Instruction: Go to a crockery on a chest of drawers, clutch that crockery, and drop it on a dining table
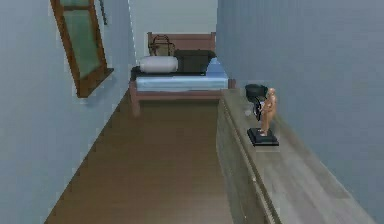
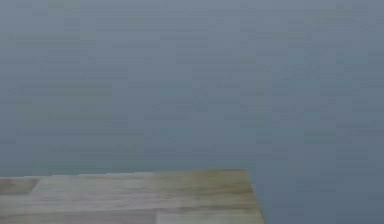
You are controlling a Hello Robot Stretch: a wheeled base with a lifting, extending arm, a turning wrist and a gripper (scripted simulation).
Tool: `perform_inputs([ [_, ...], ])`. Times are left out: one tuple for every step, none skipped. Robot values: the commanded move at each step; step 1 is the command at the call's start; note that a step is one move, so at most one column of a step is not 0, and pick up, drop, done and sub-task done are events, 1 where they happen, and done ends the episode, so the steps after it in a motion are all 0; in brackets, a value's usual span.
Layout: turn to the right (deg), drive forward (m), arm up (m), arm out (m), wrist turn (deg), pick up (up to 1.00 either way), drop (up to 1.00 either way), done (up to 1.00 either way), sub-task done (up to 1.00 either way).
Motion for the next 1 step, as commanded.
perform_inputs([
  [-3.0,0.00,0.00,0.00,0.0,0.00,0.00,0.00,0.00],
])
